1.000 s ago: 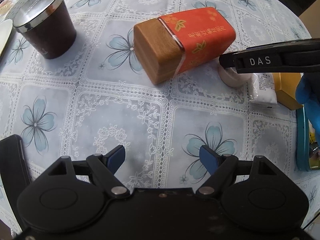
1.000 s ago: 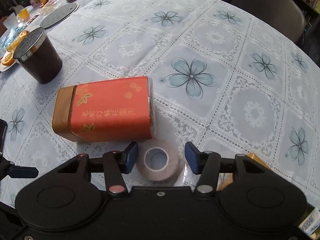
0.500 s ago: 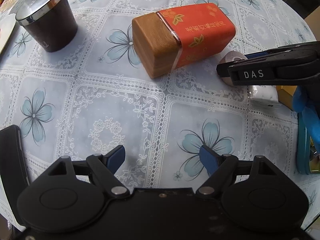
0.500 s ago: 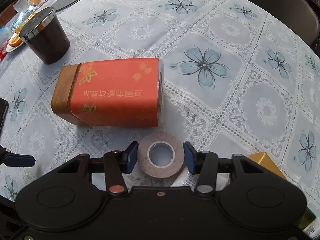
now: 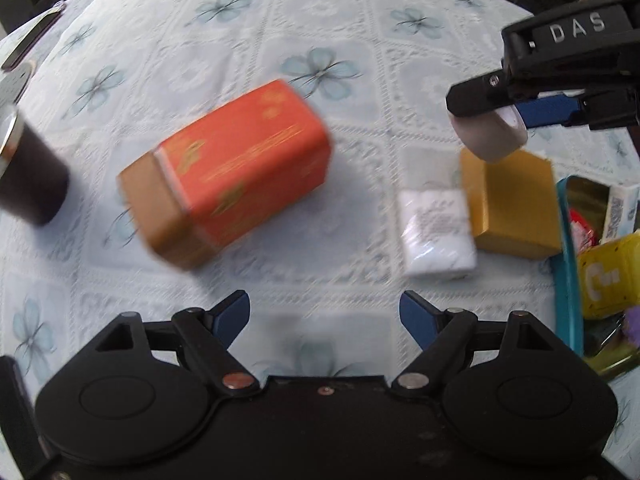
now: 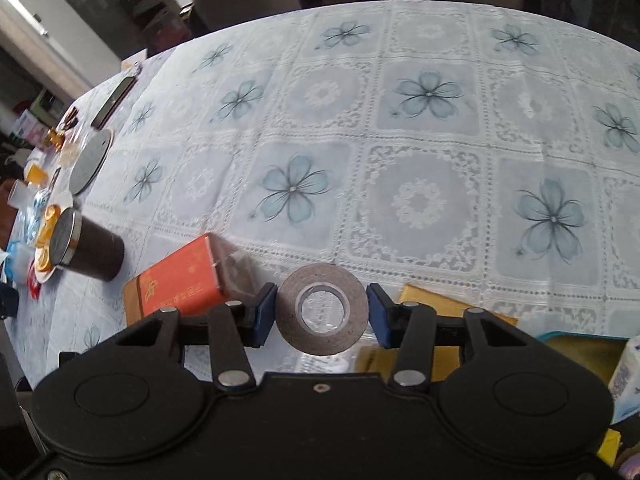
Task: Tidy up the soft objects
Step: 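Grasp the white cotton-pad bag with the left tool while the right tool grasps the tape roll, then carry the cotton-pad bag with the left tool while the right tool carries the tape roll to the tray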
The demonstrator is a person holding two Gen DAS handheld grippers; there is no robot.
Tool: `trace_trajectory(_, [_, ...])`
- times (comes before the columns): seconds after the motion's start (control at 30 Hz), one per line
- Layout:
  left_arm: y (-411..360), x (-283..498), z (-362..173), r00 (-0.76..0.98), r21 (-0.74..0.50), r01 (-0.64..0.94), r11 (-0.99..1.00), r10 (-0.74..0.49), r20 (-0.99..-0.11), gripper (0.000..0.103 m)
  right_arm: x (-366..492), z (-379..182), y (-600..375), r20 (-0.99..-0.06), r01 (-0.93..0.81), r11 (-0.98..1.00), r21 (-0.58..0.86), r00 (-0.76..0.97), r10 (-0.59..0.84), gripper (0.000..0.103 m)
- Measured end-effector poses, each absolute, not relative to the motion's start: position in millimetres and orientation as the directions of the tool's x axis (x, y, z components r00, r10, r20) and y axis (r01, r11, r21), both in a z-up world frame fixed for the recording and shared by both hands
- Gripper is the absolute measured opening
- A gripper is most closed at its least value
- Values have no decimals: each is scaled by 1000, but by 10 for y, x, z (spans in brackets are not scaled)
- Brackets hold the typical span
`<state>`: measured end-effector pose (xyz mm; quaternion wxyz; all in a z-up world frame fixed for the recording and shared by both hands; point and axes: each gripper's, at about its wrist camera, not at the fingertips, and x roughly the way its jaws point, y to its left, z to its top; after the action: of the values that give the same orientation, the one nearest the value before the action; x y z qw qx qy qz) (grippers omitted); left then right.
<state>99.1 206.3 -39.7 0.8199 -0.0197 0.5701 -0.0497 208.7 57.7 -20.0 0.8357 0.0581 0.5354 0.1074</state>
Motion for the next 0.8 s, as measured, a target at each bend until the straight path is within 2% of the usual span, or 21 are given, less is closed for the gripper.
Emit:
trace_trajectory(0.13, [1836, 1149, -380, 368, -118, 60, 991, -132, -921, 84, 2060, -180, 326, -881, -54, 974, 219, 419, 221, 48])
trace_trajectory(0.23, [1687, 1206, -383, 368, -147, 92, 985, -171, -914, 90, 2036, -182, 199, -879, -34, 972, 231, 420, 224, 48])
trace_trajectory(0.57, [1354, 1385, -643, 349, -48, 182, 982, -110, -931, 91, 2026, -186, 46, -881, -22, 975, 219, 425, 207, 48])
trace_trajectory(0.63, [1345, 1425, -693, 343, -33, 190, 981, -98, -934, 85, 2027, -193, 44, -881, -26, 974, 224, 422, 214, 48])
trace_trajectory(0.7, [1377, 1434, -711, 349, -34, 204, 978, -105, -931, 69, 2027, -197, 39, -880, -29, 972, 231, 421, 222, 48])
trace_trajectory(0.73, [1383, 1435, -696, 366, -10, 210, 978, -88, -927, 51, 2026, -196, 32, -878, -30, 972, 233, 422, 224, 48])
trace_trajectory(0.8, [1431, 1451, -682, 360, -11, 220, 975, -92, -928, 45, 2025, -195, 17, -877, -30, 971, 236, 424, 226, 48])
